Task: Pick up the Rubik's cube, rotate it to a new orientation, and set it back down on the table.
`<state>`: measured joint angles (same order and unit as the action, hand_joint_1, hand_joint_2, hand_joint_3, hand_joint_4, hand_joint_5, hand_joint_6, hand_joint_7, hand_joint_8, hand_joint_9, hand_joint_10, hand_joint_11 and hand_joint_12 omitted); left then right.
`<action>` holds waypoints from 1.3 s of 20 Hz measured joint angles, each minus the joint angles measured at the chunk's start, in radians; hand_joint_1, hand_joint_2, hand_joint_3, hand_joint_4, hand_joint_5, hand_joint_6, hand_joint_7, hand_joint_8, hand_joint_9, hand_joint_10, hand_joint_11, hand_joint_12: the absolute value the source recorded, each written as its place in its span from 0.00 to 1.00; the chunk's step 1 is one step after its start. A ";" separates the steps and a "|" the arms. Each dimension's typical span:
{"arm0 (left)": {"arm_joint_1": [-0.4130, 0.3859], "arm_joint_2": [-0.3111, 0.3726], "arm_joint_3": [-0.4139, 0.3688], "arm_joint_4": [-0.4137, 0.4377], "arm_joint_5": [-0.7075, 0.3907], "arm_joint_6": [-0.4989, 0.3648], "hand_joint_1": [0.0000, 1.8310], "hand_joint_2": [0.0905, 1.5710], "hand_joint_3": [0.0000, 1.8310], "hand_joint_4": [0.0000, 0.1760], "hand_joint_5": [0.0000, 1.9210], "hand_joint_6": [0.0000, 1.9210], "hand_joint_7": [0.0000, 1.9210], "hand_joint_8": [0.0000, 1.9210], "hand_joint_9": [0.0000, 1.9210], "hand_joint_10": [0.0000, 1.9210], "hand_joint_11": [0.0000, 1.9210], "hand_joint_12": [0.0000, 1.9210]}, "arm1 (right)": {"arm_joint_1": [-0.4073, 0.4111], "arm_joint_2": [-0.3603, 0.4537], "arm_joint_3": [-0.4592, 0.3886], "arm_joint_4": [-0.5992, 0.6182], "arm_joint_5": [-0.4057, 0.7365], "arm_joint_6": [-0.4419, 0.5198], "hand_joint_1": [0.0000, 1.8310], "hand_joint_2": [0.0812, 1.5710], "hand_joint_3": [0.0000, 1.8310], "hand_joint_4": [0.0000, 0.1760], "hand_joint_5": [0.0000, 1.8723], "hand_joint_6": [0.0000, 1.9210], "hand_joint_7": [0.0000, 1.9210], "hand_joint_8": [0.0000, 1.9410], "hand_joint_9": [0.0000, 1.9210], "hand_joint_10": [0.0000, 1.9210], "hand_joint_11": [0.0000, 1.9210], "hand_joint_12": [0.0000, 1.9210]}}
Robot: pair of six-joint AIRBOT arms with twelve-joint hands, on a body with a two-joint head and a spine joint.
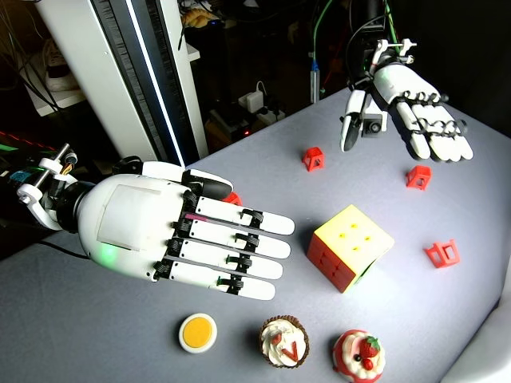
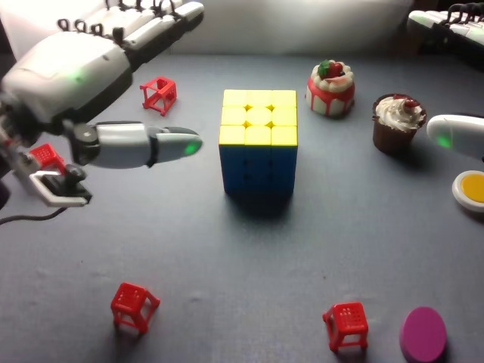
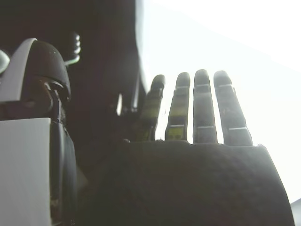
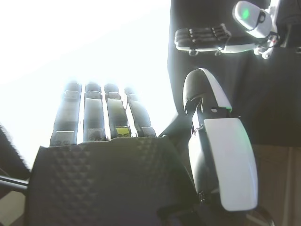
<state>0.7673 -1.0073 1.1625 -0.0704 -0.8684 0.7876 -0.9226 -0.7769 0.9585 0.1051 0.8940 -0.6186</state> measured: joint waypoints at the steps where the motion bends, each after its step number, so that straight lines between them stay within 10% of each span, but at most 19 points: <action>1: -0.028 -0.016 0.013 0.002 0.034 -0.002 0.28 0.60 0.00 0.14 0.00 0.00 0.00 0.00 0.00 0.00 0.00 0.00 | -0.004 0.000 0.000 0.008 -0.002 0.000 0.20 0.82 0.01 0.00 0.00 0.00 0.00 0.00 0.00 0.00 0.00 0.00; 5: -0.105 -0.069 0.049 -0.013 0.175 -0.003 0.29 0.51 0.00 0.08 0.00 0.00 0.00 0.00 0.00 0.00 0.00 0.01 | -0.013 0.000 -0.002 0.037 -0.005 0.000 0.20 0.83 0.01 0.00 0.00 0.00 0.00 0.00 0.00 0.00 0.00 0.00; 10: -0.154 -0.132 0.087 -0.026 0.332 0.011 0.37 0.46 0.00 0.36 0.00 0.00 0.00 0.00 0.00 0.00 0.02 0.01 | -0.030 -0.003 -0.003 0.067 -0.004 0.000 0.19 0.85 0.01 0.00 0.00 0.00 0.00 0.00 0.00 0.00 0.00 0.00; 13: -0.190 -0.170 0.118 -0.027 0.387 0.024 0.43 0.44 0.01 0.41 0.00 0.00 0.00 0.00 0.01 0.00 0.00 0.51 | -0.031 -0.008 -0.003 0.084 -0.006 0.000 0.19 0.85 0.00 0.00 0.00 0.00 0.00 0.00 0.00 0.00 0.00 0.00; 15: -0.203 -0.193 0.141 -0.051 0.425 0.043 0.43 0.43 0.00 0.40 0.00 0.00 0.00 0.00 0.01 0.00 0.00 0.63 | -0.041 -0.015 -0.003 0.085 -0.004 0.000 0.20 0.86 0.00 0.00 0.00 0.00 0.00 0.00 0.00 0.00 0.00 0.00; 22: -0.220 -0.239 0.188 -0.106 0.523 0.114 0.43 0.46 0.00 0.17 0.00 0.00 0.00 0.00 0.01 0.00 0.00 0.71 | -0.043 -0.018 0.001 0.087 -0.009 0.000 0.22 0.86 0.00 0.00 0.00 0.00 0.00 0.00 0.00 0.00 0.00 0.00; 26: -0.225 -0.264 0.211 -0.149 0.571 0.161 0.42 0.48 0.00 0.04 0.00 0.00 0.00 0.00 0.00 0.00 0.00 0.44 | -0.049 -0.024 0.002 0.093 -0.010 0.000 0.21 0.86 0.00 0.00 0.00 0.00 0.00 0.00 0.00 0.00 0.00 0.00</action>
<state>0.5419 -1.2716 1.3735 -0.2195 -0.2974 0.9482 -0.9718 -0.8013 0.9607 0.1978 0.8845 -0.6186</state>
